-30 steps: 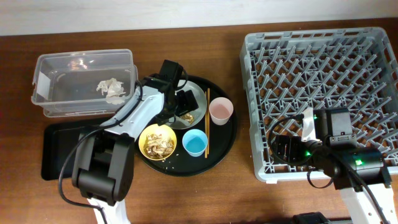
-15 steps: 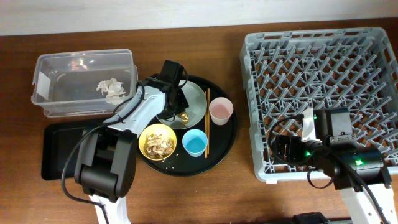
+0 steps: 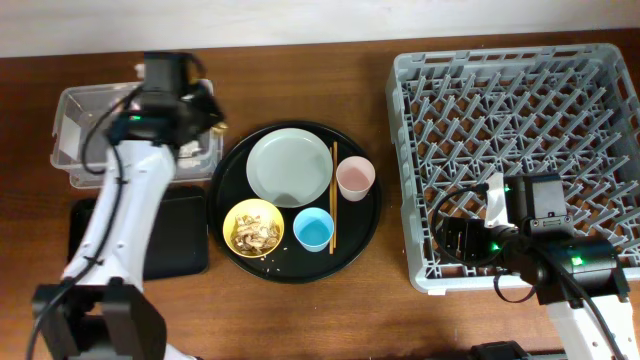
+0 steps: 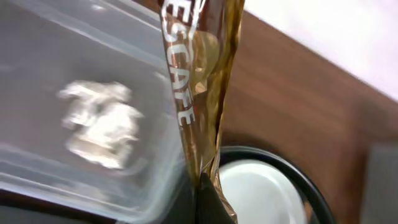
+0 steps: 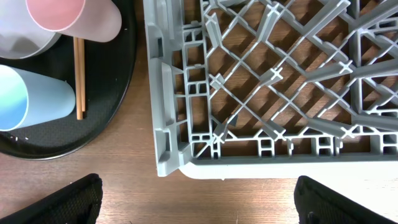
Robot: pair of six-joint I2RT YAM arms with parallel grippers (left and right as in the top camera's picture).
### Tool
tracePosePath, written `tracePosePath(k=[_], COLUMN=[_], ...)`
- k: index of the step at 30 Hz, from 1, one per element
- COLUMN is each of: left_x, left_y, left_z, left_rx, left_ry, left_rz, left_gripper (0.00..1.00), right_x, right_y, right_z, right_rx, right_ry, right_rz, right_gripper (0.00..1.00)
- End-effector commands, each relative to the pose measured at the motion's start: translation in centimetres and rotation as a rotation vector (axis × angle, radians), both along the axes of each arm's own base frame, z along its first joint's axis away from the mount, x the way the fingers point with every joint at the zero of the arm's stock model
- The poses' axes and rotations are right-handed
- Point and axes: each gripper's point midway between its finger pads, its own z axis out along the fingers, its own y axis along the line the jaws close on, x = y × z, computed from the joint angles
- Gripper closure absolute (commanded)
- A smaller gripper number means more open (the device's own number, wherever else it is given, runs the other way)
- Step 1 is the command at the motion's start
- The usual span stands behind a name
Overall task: Sort waste into correct bins and load items into the dishwasher rack
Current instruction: 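Grasp the yellow bowl rim with the left gripper and lift it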
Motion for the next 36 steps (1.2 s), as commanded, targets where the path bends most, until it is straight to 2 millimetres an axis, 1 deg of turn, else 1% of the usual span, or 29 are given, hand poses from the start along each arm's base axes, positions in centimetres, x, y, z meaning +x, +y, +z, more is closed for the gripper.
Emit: tracePosePath(k=[1, 2, 3, 4, 5, 6, 7, 8, 10, 11, 13, 14, 15, 16, 17, 18, 20, 21, 23, 25, 26, 28, 31, 35, 36], left_x=[0.6, 0.7, 0.8, 0.7, 0.6, 0.6, 0.6, 0.7, 0.9, 0.8, 0.4, -0.1, -1.4, -2.3, -4.0, -6.3, -9.8, -10.7, -13.0, -14.4, -15.1, -15.7, -15.9, -16.3, -16.1], left_y=[6.1, 7.4, 8.1, 9.0, 9.5, 9.8, 9.8, 9.8, 9.8, 9.4, 8.0, 6.3, 3.1, 1.7, -0.3, -2.8, -7.3, -8.6, -11.4, -12.4, -12.4, -12.4, -12.3, -12.1, -12.2], left_z=[0.3, 0.5, 0.6, 0.6, 0.6, 0.6, 0.7, 0.8, 1.4, 2.0, 3.6, 4.5, 5.1, 4.6, 3.2, 1.6, -0.4, -1.3, -3.3, -5.1, -6.8, -8.3, -10.2, -12.0, -12.2], left_rx=[0.021, 0.022, 0.022, 0.022, 0.023, 0.023, 0.024, 0.024, 0.051, 0.045, 0.016, -0.018, -0.050, -0.048, -0.034, -0.014, 0.024, 0.045, 0.059, 0.090, 0.129, 0.131, 0.129, 0.126, 0.125], left_ry=[-0.028, -0.040, -0.046, -0.047, -0.047, -0.047, -0.051, -0.055, -0.075, -0.087, -0.121, -0.135, -0.120, -0.083, 0.000, 0.101, 0.216, 0.245, 0.305, 0.344, 0.371, 0.390, 0.387, 0.388, 0.377], left_rz=[0.119, 0.145, 0.160, 0.178, 0.189, 0.194, 0.195, 0.195, 0.162, 0.139, 0.058, -0.020, -0.160, -0.216, -0.291, -0.395, -0.581, -0.619, -0.707, -0.743, -0.751, -0.753, -0.751, -0.743, -0.742], left_gripper=[1.00, 1.00, 0.99, 0.90, 0.77, 0.56, 0.43, 0.35, 0.33, 0.31, 0.31, 0.31, 0.31, 0.31, 0.30, 0.29, 0.25, 0.23, 0.22, 0.22, 0.22, 0.22, 0.23, 0.24, 0.30], right_x=[0.2, 0.2, 0.2, 0.2, 0.2, 0.2, 0.2, 0.2, 0.2, 0.2, 0.2, 0.2, 0.2, 0.2, 0.2, 0.2, 0.2, 0.2, 0.2, 0.2, 0.2, 0.2, 0.2, 0.2, 0.2], right_y=[0.0, 0.0, 0.0, 0.0, 0.0, 0.0, 0.0, 0.0, 0.0, 0.0, 0.0, 0.0, 0.0, 0.0, 0.0, 0.0, 0.0, 0.0, 0.0, 0.0, 0.0, 0.0, 0.0, 0.0, 0.0], right_z=[0.6, 0.6, 0.6, 0.6, 0.6, 0.6, 0.6, 0.6, 0.6, 0.6, 0.6, 0.6, 0.6, 0.6, 0.6, 0.6, 0.6, 0.6, 0.6, 0.6, 0.6, 0.6, 0.6, 0.6, 0.6], right_rx=[0.003, 0.003, 0.003, 0.003, 0.003, 0.003, 0.003, 0.003, 0.003, 0.003, 0.003, 0.003, 0.003, 0.003, 0.003, 0.003, 0.003, 0.003, 0.003, 0.003, 0.003, 0.003, 0.003, 0.003, 0.003], right_ry=[-0.021, -0.021, -0.021, -0.021, -0.021, -0.021, -0.021, -0.021, -0.020, -0.021, -0.021, -0.021, -0.021, -0.021, -0.021, -0.021, -0.021, -0.020, -0.020, -0.021, -0.021, -0.021, -0.020, -0.020, -0.020], right_rz=[0.002, 0.002, 0.002, 0.002, 0.002, 0.002, 0.002, 0.002, 0.002, 0.002, 0.002, 0.002, 0.002, 0.002, 0.002, 0.002, 0.002, 0.002, 0.002, 0.002, 0.002, 0.002, 0.002, 0.002, 0.002], right_gripper=[0.02, 0.02, 0.02, 0.02, 0.02, 0.02, 0.02, 0.02, 0.02, 0.02, 0.02, 0.01, 0.01, 0.02, 0.02, 0.02, 0.02, 0.02, 0.02, 0.02, 0.02, 0.02, 0.02, 0.02, 0.02])
